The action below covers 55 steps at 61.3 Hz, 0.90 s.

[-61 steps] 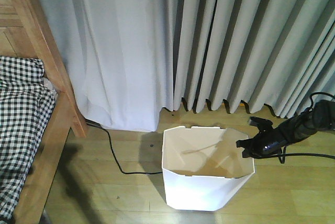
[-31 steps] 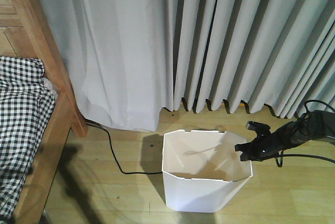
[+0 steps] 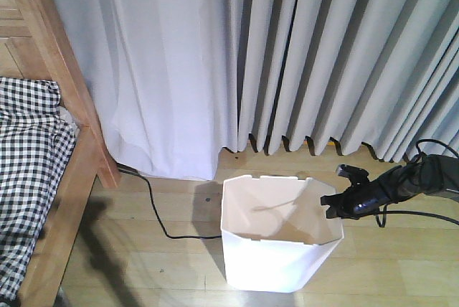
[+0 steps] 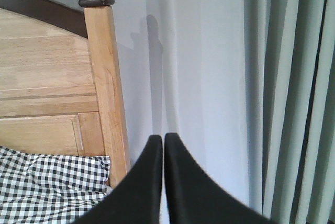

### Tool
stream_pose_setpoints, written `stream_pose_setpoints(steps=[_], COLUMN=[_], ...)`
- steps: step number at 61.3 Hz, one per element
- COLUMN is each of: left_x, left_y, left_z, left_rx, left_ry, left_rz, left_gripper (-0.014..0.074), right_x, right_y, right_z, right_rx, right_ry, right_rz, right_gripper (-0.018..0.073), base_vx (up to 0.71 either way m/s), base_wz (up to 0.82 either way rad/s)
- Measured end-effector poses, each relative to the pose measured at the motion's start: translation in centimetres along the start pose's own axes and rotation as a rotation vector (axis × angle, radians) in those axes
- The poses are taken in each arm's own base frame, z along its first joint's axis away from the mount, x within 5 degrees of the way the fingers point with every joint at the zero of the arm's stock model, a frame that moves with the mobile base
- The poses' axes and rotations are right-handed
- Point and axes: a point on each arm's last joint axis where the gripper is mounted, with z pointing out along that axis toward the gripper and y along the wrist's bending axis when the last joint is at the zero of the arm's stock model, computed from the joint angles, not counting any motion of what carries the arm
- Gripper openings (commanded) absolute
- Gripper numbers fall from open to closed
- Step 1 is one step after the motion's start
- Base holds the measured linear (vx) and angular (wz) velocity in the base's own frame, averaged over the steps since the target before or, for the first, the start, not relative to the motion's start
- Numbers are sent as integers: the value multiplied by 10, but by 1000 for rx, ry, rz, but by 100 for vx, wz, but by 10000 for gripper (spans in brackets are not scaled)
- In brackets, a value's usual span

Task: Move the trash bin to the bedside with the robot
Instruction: 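Lower the bin onto the floor beside the bed with the right gripper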

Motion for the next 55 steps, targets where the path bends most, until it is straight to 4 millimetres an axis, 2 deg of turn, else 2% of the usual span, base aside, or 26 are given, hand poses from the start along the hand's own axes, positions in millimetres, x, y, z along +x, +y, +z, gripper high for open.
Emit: stream_pose_setpoints(steps=[10, 17, 43, 49, 55], left_x=[0, 0, 0, 0, 0], left_y=[0, 0, 0, 0, 0], left_z=[0, 0, 0, 0, 0], left_rx=[0, 0, 0, 0, 0], left_ry=[0, 0, 0, 0, 0], left_rz=[0, 0, 0, 0, 0], left_gripper=[-6, -6, -6, -6, -6], right_x=[2, 5, 3, 0, -3], right_y=[1, 2, -2, 1, 7], right_z=[0, 1, 4, -1, -15], right_rx=[-21, -30, 17, 2, 9], right_ry=[16, 31, -1, 1, 3], right_rz=[1, -7, -1, -9, -25], right_gripper=[474, 542, 548, 548, 548], base_vx=[0, 0, 0, 0, 0], base_wz=[0, 0, 0, 0, 0])
